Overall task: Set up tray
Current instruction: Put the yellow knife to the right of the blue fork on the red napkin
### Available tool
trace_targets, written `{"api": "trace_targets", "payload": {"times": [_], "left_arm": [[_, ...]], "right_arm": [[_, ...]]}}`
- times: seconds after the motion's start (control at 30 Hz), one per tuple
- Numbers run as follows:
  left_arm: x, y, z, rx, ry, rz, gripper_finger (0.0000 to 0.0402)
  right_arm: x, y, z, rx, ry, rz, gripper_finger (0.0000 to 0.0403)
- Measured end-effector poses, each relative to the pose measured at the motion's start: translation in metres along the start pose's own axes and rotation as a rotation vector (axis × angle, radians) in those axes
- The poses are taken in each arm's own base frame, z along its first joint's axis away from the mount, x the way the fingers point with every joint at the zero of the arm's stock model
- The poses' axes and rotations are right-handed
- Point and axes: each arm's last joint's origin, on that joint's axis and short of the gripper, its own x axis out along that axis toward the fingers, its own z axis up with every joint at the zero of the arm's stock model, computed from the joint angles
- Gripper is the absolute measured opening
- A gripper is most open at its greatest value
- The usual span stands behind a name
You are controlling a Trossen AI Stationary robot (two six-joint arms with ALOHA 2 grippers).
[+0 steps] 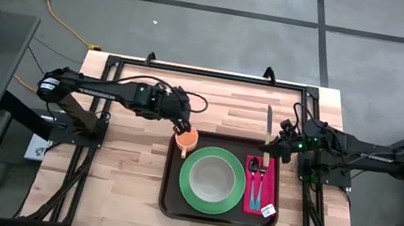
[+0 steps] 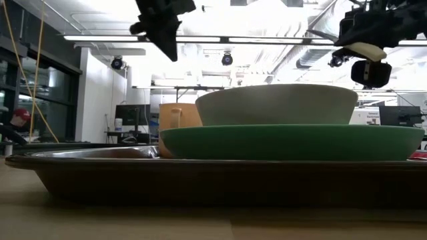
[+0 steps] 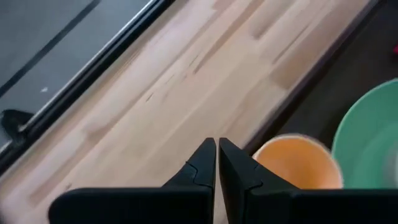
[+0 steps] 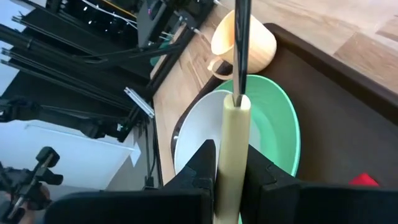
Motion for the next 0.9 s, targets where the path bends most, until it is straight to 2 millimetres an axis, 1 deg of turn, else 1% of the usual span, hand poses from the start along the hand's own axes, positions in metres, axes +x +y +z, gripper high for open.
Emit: {"api": "trace_targets", "payload": {"times": [0.1,0.13,0.2,0.27,0.33,0.4,0.47,0.53,0.6,0.67,0.73,0.8,0.9], "left_arm": [[0.003,0.006,-0.013,0.005,0.005,-0.003,0.0046],[0.004,0.006,-0.014,-0.016,-0.021,-0.023,0.0046],[0.005,0.011,-0.024,-0.023,-0.019,-0.038,0.0046],[0.005,0.015,-0.029,-0.048,-0.056,-0.064,0.0046],[0.006,0.021,-0.039,-0.047,-0.052,-0.065,0.0046],[0.006,0.022,-0.044,-0.075,-0.102,-0.098,0.0046],[0.008,0.027,-0.054,-0.076,-0.114,-0.104,0.0046],[0.008,0.028,-0.058,-0.106,-0.177,-0.148,0.0046],[0.012,0.031,-0.068,-0.102,-0.181,-0.153,0.0046],[0.013,0.029,-0.071,-0.122,-0.232,-0.195,0.0046],[0.016,0.030,-0.079,-0.101,-0.222,-0.196,0.0046],[0.017,0.025,-0.081,-0.101,-0.252,-0.225,0.0046],[0.021,0.021,-0.090,-0.058,-0.258,-0.221,0.0046]], "right_arm": [[0.001,0.002,-0.002,0.000,0.000,-0.006,0.0016],[0.001,0.002,-0.003,-0.002,-0.003,-0.009,0.0016],[0.001,0.003,-0.005,0.005,0.000,-0.013,0.0016],[0.002,0.003,-0.006,0.013,0.003,-0.018,0.0016],[0.002,0.003,-0.008,0.028,0.016,-0.021,0.0016],[0.001,0.004,-0.009,0.040,0.024,-0.023,0.0016],[0.002,0.004,-0.011,0.054,0.034,-0.023,0.0016],[0.000,0.005,-0.013,0.066,0.033,-0.024,0.0016],[0.000,0.006,-0.015,0.075,0.035,-0.028,0.0016],[-0.001,0.007,-0.017,0.085,0.035,-0.028,0.0016],[0.000,0.008,-0.019,0.098,0.043,-0.033,0.0016],[0.000,0.009,-0.022,0.103,0.048,-0.033,0.0016],[0.000,0.011,-0.025,0.124,0.041,-0.039,0.0016]]}}
